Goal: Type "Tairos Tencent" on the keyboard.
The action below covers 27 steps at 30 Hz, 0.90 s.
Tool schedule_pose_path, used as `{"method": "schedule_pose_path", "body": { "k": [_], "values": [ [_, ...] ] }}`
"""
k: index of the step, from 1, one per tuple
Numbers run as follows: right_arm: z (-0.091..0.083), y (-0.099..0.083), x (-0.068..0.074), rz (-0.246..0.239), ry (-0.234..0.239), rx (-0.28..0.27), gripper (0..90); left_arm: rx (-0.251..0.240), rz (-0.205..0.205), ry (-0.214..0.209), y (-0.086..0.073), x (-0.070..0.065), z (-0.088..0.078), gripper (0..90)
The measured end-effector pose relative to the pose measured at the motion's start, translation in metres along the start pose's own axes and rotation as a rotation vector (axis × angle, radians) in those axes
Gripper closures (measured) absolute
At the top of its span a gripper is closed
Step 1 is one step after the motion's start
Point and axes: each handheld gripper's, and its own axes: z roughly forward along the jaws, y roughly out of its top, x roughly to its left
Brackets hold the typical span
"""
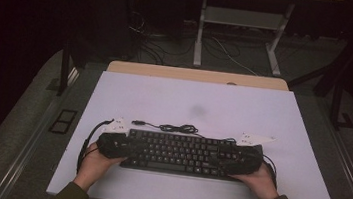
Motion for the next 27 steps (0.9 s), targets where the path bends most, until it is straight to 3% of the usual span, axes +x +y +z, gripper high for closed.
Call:
{"method": "schedule_pose_path", "body": {
  "k": [7, 27],
  "values": [
    [0.0, 0.0001, 0.0002, -0.003, -0.001, 0.0, 27.6, 0.021, 0.009, -0.014, -0.0013, 0.0007, 0.002, 89.1],
    [0.001, 0.0001, 0.0007, -0.002, 0.0, 0.002, 27.7, 0.067, 0.005, 0.015, -0.0053, 0.0048, 0.0081, 89.3]
  ]
}}
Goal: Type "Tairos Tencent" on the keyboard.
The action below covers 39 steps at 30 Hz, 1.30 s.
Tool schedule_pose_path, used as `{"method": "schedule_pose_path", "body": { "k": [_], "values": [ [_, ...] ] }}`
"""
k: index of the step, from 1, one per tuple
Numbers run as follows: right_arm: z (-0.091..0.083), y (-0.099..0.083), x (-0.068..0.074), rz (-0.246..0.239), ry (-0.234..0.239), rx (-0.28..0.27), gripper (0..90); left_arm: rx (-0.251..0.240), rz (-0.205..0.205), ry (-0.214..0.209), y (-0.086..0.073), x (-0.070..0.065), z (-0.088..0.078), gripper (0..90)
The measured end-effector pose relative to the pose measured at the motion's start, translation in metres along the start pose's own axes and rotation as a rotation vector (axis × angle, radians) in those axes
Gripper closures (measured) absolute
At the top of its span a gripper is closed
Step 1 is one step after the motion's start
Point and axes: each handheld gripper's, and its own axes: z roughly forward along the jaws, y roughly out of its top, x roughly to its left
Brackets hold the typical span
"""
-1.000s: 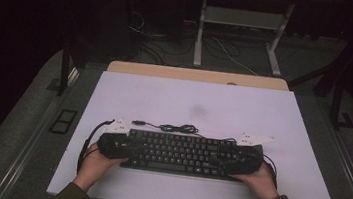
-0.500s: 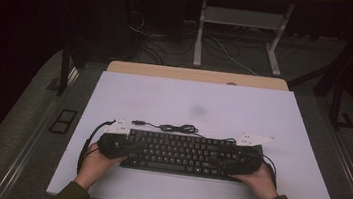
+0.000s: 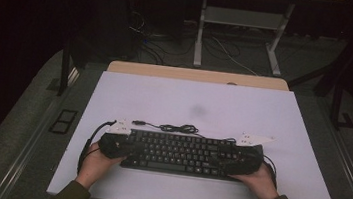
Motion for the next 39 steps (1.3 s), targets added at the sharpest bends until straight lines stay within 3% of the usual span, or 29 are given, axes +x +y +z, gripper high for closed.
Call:
{"method": "schedule_pose_path", "body": {
  "k": [11, 39],
  "values": [
    [0.0002, 0.0001, 0.0004, 0.001, 0.0, 0.0, 27.7, 0.028, 0.004, 0.012, -0.0027, 0.0023, 0.0008, 89.3],
    [0.0002, 0.0003, 0.0003, 0.002, -0.001, -0.001, 27.8, 0.043, 0.004, 0.006, -0.0045, 0.0048, 0.0021, 89.3]
  ]
}}
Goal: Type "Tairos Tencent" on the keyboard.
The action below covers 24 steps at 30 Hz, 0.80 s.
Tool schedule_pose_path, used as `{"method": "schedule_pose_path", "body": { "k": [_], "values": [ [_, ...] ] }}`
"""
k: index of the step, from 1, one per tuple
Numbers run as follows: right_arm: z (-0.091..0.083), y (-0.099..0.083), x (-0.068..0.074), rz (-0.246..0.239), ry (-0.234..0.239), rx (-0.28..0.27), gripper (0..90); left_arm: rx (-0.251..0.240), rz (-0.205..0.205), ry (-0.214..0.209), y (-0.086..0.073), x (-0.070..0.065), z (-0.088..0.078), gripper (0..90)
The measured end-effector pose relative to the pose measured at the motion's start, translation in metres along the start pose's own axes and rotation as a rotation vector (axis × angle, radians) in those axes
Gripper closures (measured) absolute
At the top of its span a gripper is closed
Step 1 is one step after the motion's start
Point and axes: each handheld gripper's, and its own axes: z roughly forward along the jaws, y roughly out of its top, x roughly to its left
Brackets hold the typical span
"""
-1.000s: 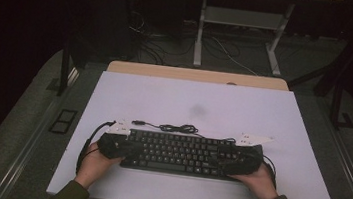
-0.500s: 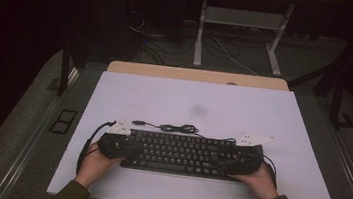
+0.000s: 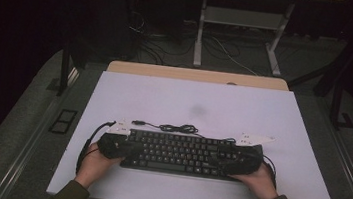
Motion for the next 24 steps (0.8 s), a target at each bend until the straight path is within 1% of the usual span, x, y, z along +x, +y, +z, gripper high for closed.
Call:
{"method": "schedule_pose_path", "body": {
  "k": [1, 2, 7, 9, 10, 11, 14, 15, 16, 17, 18, 19, 20, 21, 22, 23, 24],
  "values": [
    [0.0, 0.0, -0.0001, 0.001, 0.001, 0.0, 27.7, -0.004, -0.003, 0.001, 0.0002, -0.0005, -0.0004, 89.3],
    [0.0, 0.0, -0.0002, 0.002, 0.001, 0.0, 27.7, -0.021, -0.015, -0.005, 0.0005, -0.001, -0.0008, 89.3],
    [0.0013, -0.0001, -0.0001, 0.002, 0.001, 0.002, 27.7, -0.025, -0.002, -0.003, 0.0018, -0.0016, -0.0021, 89.1],
    [0.0016, 0.0001, 0.0, 0.002, 0.004, 0.004, 27.7, -0.033, -0.005, -0.003, 0.0024, -0.0025, -0.0024, 88.4],
    [0.0027, 0.0003, 0.0003, 0.0, 0.004, 0.003, 27.7, -0.038, -0.003, -0.004, 0.0027, -0.0026, -0.0029, 86.0],
    [0.0032, 0.0005, 0.0004, -0.001, 0.005, 0.004, 27.7, -0.055, -0.008, -0.008, 0.0032, -0.0038, -0.0036, 84.2],
    [0.0041, 0.001, 0.0009, -0.002, 0.008, 0.006, 27.7, -0.062, 0.0, -0.009, 0.004, -0.0049, -0.0048, 78.0],
    [0.0049, 0.0012, 0.0012, -0.003, 0.008, 0.005, 27.8, -0.069, -0.002, -0.005, 0.0043, -0.0058, -0.0049, 78.0],
    [0.0056, 0.0015, 0.0013, -0.005, 0.009, 0.007, 27.8, -0.072, -0.001, -0.004, 0.0046, -0.006, -0.0051, 75.0],
    [0.0067, 0.0021, 0.0019, -0.006, 0.012, 0.009, 27.9, -0.078, 0.001, -0.005, 0.0048, -0.0064, -0.0052, 69.4],
    [0.0072, 0.0025, 0.0022, -0.008, 0.012, 0.01, 27.9, -0.078, 0.001, -0.005, 0.0048, -0.0064, -0.0052, 65.9],
    [0.0072, 0.0025, 0.0022, -0.008, 0.012, 0.01, 27.9, -0.08, -0.002, -0.005, 0.0049, -0.0066, -0.0051, 65.9],
    [0.0078, 0.0031, 0.0025, -0.008, 0.014, 0.009, 28.0, -0.08, -0.004, -0.016, 0.0051, -0.0067, -0.0047, 62.6],
    [0.0084, 0.0037, 0.0031, -0.006, 0.016, 0.008, 28.1, -0.081, -0.003, -0.015, 0.0051, -0.0073, -0.0043, 59.3],
    [0.0095, 0.005, 0.0037, -0.008, 0.021, 0.009, 28.1, -0.079, -0.003, -0.011, 0.0052, -0.0076, -0.004, 53.0],
    [0.0098, 0.0054, 0.004, -0.006, 0.021, 0.011, 28.2, -0.081, -0.006, -0.013, 0.0054, -0.008, -0.0037, 50.2],
    [0.0098, 0.0054, 0.004, -0.006, 0.021, 0.011, 28.2, -0.088, -0.008, -0.016, 0.0056, -0.0085, -0.0035, 50.2]
  ]
}}
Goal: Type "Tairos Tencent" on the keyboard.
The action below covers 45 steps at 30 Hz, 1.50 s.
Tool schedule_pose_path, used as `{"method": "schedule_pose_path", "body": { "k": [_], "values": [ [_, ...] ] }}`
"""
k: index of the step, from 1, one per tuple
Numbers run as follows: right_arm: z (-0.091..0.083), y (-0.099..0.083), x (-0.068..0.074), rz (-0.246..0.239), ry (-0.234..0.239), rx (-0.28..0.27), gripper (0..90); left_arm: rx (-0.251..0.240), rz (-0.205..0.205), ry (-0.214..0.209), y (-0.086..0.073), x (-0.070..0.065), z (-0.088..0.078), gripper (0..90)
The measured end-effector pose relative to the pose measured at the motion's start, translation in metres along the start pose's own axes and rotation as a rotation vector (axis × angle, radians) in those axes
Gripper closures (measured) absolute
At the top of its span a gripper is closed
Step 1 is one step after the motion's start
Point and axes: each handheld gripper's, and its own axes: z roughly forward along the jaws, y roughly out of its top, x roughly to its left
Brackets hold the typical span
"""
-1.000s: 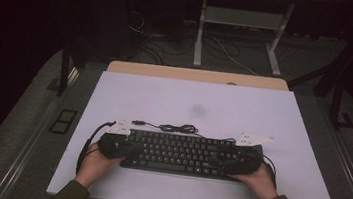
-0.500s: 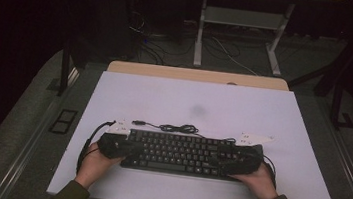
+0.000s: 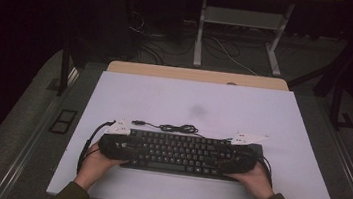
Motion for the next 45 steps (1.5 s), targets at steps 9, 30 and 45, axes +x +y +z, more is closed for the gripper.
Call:
{"method": "schedule_pose_path", "body": {
  "k": [9, 30, 45],
  "values": [
    [0.006, 0.01, -0.002, 0.009, 0.021, -0.005, 30.3, -0.019, 0.005, 0.019, 0.002, -0.004, 0.002, 26.8],
    [0.021, 0.03, 0.001, -0.046, 0.062, 0.006, 50.4, -0.029, 0.016, 0.041, 0.006, -0.013, 0.008, 5.4],
    [0.039, 0.041, 0.007, -0.086, 0.088, 0.039, 81.6, -0.024, 0.017, 0.035, 0.006, -0.013, 0.01, 0.0]
  ]
}}
